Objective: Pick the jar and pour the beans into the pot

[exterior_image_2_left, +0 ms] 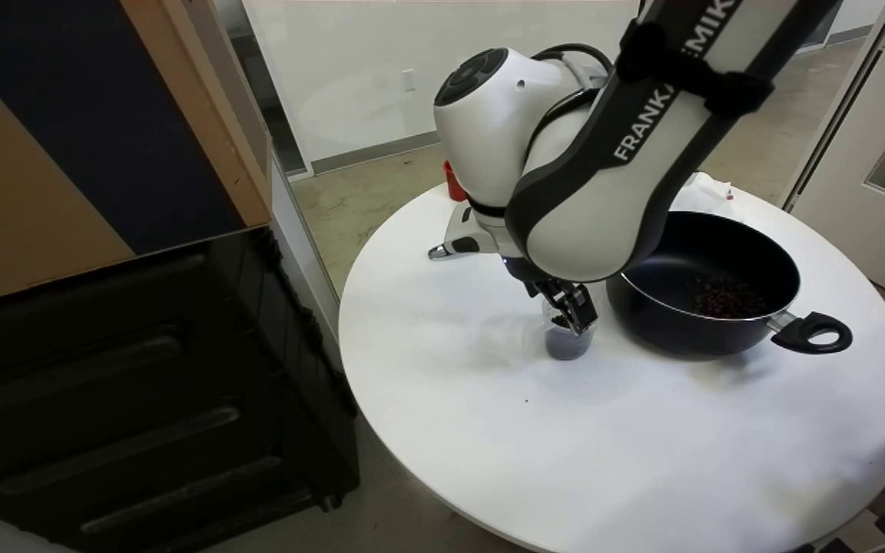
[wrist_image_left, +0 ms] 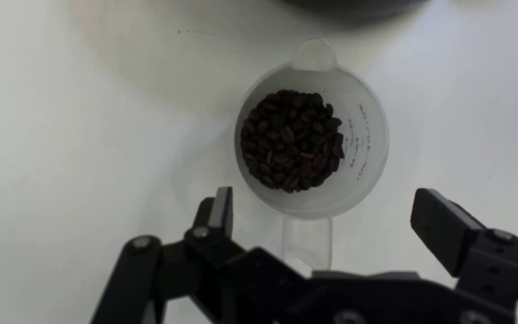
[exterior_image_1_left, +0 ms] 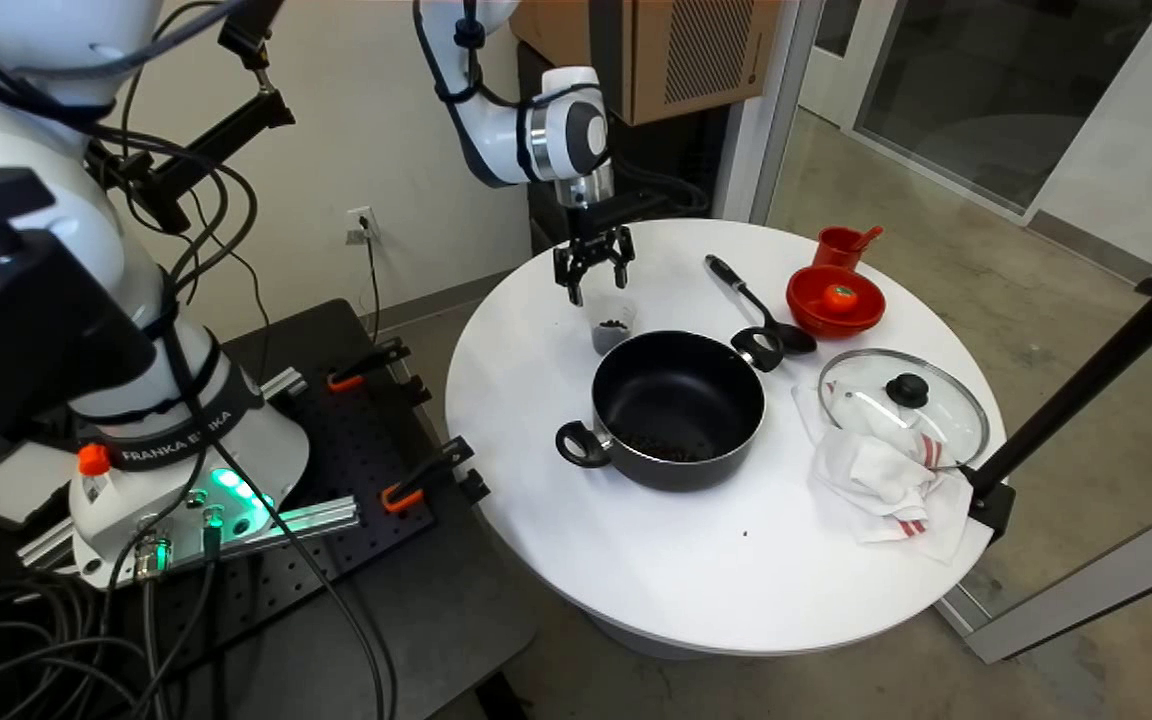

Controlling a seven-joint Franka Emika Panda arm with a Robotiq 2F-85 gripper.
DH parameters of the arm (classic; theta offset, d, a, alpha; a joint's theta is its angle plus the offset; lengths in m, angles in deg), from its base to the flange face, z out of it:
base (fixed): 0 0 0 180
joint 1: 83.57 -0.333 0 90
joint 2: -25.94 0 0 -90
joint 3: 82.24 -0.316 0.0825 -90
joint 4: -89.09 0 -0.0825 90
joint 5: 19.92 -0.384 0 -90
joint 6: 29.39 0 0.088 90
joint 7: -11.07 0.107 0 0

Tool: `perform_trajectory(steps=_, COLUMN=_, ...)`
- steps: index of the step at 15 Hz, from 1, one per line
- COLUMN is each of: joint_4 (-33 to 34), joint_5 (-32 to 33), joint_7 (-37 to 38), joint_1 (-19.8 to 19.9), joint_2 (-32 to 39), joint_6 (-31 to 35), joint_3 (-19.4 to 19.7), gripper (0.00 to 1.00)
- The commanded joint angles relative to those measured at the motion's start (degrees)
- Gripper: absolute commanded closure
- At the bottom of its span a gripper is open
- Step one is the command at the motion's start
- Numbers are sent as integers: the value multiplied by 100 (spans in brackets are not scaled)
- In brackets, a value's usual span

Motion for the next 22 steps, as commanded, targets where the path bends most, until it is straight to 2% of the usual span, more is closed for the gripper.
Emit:
perform_trajectory(steps=1, joint_4=196, joint_5=118, joint_7=98, joint_1=27, joint_2=157, joint_6=-201, joint_3=-78, gripper=0)
perform_trajectory(steps=6, joint_4=223, joint_5=125, joint_7=85, joint_1=-7, joint_2=239, joint_6=-258, joint_3=-149, gripper=0)
perform_trajectory(steps=7, joint_4=231, joint_5=126, joint_7=87, joint_1=-13, joint_2=252, joint_6=-265, joint_3=-160, gripper=25)
perform_trajectory(steps=8, joint_4=236, joint_5=131, joint_7=87, joint_1=-19, joint_2=260, joint_6=-265, joint_3=-168, gripper=26)
perform_trajectory(steps=10, joint_4=233, joint_5=143, joint_7=77, joint_1=-24, joint_2=251, joint_6=-262, joint_3=-178, gripper=40)
perform_trajectory(steps=17, joint_4=225, joint_5=52, joint_7=64, joint_1=39, joint_2=178, joint_6=-339, joint_3=-225, gripper=94)
perform_trajectory(steps=18, joint_4=215, joint_5=-94, joint_7=59, joint_1=108, joint_2=116, joint_6=-476, joint_3=-295, gripper=96)
perform_trajectory(steps=22, joint_4=241, joint_5=-711, joint_7=-149, joint_1=469, joint_2=-331, joint_6=-1105, joint_3=-588, gripper=93)
